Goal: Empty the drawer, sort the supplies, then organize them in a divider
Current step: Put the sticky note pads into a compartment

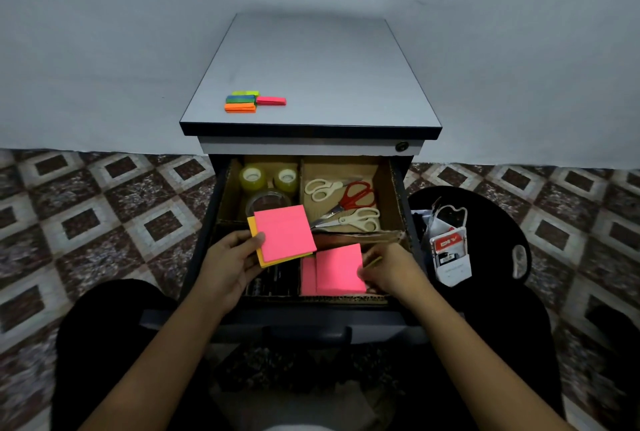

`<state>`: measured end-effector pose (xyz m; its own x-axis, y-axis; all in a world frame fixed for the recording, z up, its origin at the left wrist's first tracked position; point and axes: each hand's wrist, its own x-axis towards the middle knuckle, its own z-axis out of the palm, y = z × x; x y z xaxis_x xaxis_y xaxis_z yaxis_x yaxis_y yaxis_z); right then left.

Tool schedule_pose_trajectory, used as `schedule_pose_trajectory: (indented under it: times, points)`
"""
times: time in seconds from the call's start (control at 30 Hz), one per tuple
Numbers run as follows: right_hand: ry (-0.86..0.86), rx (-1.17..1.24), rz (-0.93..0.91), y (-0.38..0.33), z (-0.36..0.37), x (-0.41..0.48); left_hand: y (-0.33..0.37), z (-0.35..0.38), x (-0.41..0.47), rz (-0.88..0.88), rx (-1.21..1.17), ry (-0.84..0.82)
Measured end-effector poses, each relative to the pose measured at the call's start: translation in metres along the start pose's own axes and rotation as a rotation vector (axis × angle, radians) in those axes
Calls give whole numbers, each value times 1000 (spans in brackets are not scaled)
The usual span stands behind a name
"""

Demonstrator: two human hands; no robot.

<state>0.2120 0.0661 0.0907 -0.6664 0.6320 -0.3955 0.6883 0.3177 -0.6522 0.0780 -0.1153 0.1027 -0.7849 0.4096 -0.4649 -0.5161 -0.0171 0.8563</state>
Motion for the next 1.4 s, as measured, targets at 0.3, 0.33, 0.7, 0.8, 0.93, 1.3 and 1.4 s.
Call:
schedule_pose_trajectory:
  times: [0.3,0.33,0.7,0.8,0.93,1.3,1.4]
  points:
    - [61,-141,-24,-5,29,2,-2,0,-1,11,0,-9]
    - [66,-140,-19,-4,29,4,-2,0,-1,11,2,-10]
    - [91,-114,-7,0,24,3,-2,0,-1,13,24,-31]
    - [81,-122,-3,-1,23,0,-2,1,-2,14,53,-34]
    - [118,-93,-26,-7,19,-6,-2,2,-3,11,89,-66]
    - [-115,788,-103,-9,9,-15,-5,39,-18,-82,48,-255]
    - [-79,866,-70,-5,8,-13,-6,42,-18,-108,69,-291]
